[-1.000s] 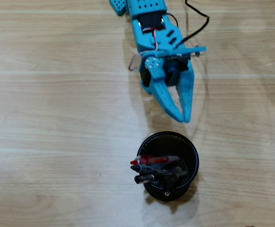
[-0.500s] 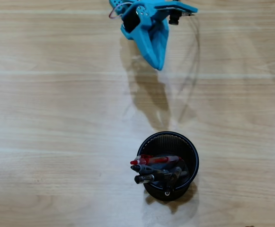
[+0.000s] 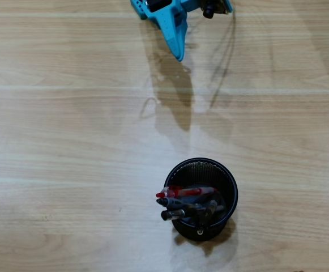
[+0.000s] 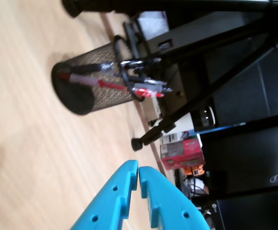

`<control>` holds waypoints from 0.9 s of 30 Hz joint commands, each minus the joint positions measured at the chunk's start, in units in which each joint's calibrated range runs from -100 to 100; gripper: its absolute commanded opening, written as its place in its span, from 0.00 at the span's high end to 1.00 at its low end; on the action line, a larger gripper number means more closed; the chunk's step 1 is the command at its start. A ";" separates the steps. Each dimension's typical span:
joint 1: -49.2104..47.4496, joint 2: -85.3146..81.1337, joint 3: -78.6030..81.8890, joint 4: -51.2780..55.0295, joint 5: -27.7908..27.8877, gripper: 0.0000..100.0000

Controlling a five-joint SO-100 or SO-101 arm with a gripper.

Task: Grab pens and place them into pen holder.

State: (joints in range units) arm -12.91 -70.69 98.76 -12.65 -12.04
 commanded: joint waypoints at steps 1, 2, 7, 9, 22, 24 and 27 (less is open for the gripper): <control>2.26 -5.36 0.52 11.32 2.20 0.98; 3.26 -6.64 0.52 14.97 2.62 0.98; 8.75 -14.36 0.52 33.47 5.65 0.98; 10.40 -18.27 0.52 40.12 6.86 0.98; 12.87 -28.80 0.43 65.45 12.41 0.98; 12.68 -28.80 0.16 65.99 12.62 0.98; 12.77 -28.80 0.16 65.99 12.77 0.98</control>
State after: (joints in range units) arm -0.52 -98.73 98.85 53.13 0.39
